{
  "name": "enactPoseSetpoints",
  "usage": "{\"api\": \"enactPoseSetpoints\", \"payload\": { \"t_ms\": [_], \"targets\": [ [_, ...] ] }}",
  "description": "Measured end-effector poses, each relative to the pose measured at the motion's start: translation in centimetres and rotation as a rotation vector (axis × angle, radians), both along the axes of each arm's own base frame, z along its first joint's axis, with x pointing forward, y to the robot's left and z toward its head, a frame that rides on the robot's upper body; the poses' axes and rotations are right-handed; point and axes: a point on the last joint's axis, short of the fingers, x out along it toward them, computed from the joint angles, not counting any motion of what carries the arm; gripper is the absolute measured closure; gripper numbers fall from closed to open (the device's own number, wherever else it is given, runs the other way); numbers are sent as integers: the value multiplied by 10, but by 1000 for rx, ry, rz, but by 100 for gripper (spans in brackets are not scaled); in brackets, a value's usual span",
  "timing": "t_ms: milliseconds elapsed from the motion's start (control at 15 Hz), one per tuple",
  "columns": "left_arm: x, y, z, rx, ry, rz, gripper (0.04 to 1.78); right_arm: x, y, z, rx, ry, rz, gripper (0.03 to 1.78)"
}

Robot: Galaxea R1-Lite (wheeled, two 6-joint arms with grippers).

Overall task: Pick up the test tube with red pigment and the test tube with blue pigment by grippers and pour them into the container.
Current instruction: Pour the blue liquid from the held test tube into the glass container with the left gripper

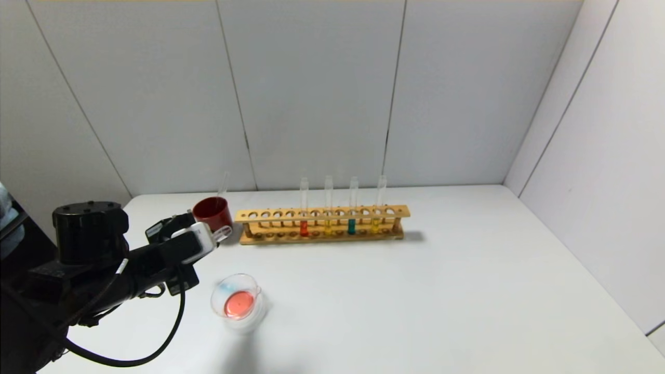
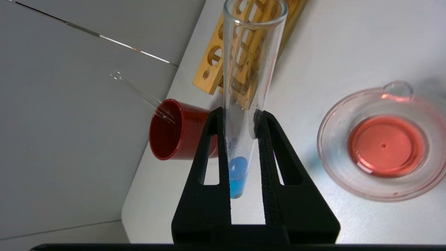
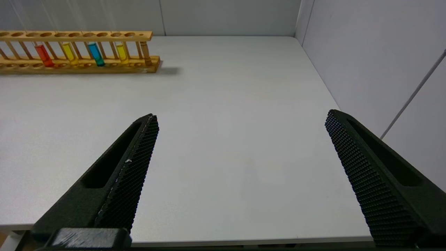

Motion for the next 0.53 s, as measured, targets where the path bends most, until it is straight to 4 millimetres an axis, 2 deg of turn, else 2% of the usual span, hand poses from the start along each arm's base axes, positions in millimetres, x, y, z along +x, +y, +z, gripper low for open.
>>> {"api": "enactPoseSetpoints", "payload": {
  "t_ms": [200, 533],
  "targets": [
    [4, 9, 3, 97, -51, -3, 152, 0, 0, 0, 0, 0, 0, 6],
    [6, 10, 9, 193, -128, -56, 152, 0, 0, 0, 0, 0, 0, 6]
  ]
}}
